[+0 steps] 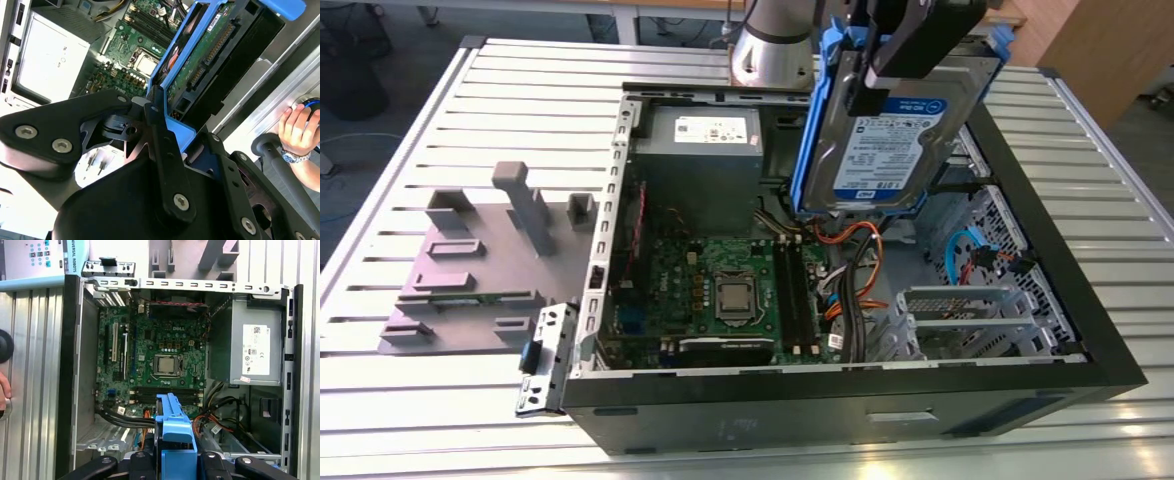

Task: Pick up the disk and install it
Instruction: 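Pick up the disk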

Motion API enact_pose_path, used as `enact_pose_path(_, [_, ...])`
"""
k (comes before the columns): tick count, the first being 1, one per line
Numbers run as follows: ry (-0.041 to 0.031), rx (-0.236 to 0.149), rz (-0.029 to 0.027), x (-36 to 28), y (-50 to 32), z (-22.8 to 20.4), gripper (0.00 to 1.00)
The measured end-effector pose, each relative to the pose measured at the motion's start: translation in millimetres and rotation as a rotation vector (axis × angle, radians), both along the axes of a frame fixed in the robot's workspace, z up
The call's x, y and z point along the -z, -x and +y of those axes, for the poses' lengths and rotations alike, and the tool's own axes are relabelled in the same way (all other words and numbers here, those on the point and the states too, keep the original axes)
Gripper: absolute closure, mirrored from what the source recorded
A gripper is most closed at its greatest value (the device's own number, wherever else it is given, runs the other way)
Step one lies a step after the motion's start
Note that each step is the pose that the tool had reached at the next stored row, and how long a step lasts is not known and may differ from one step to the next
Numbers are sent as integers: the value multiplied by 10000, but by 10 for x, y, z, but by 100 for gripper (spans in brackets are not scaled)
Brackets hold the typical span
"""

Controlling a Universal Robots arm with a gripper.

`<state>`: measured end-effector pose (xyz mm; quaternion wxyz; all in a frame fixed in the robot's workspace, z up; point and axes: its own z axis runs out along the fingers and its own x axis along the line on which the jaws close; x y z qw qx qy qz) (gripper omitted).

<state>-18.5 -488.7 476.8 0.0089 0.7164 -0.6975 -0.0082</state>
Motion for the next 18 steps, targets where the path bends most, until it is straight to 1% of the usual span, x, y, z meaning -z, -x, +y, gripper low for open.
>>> enact_pose_path(5, [-6,0,0,2,0,-44,63])
enact_pose_path(18, [-6,0,0,5,0,-107,63])
